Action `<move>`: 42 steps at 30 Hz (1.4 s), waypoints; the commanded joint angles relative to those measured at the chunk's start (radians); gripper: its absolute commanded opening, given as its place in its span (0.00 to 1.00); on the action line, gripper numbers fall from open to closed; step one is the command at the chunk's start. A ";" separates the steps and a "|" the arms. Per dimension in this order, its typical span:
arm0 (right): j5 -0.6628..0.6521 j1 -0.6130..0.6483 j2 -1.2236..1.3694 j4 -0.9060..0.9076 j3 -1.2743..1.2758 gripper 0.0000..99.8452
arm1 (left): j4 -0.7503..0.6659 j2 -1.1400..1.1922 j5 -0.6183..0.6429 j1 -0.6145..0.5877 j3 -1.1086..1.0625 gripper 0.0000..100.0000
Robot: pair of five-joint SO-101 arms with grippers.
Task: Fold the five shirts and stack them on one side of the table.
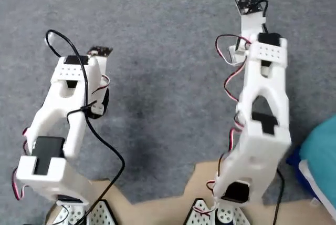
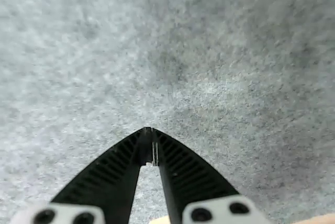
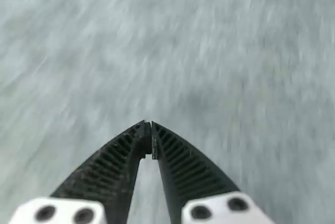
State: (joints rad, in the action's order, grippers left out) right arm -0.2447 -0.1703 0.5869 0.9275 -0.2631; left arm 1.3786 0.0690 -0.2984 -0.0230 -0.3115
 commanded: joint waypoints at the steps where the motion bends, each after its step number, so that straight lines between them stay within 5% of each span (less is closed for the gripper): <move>1: 0.011 -0.019 0.216 0.028 -0.191 0.01 | 0.011 -0.058 -0.005 0.005 -0.005 0.02; 6: 0.003 -0.091 0.366 0.516 -0.599 0.01 | 0.011 -0.059 -0.003 -0.043 -0.002 0.02; 11: -0.186 -0.148 0.512 0.864 -0.894 0.01 | 0.011 -0.059 -0.009 -0.071 -0.005 0.02; 24: -0.354 -0.461 0.427 0.861 -0.561 0.01 | 0.003 -0.065 -0.009 -0.098 0.003 0.02; 36: -0.488 -0.539 0.137 0.833 -0.033 0.01 | 0.008 -0.065 -0.011 -0.106 0.003 0.02; 42: -0.503 -0.506 -0.019 0.818 -0.022 0.01 | -0.034 -0.067 0.000 -0.107 0.015 0.02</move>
State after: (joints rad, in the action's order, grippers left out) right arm -0.7342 -0.6920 0.7020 1.7515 -0.2877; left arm 1.3725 0.0598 -0.2984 -0.1212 -0.3207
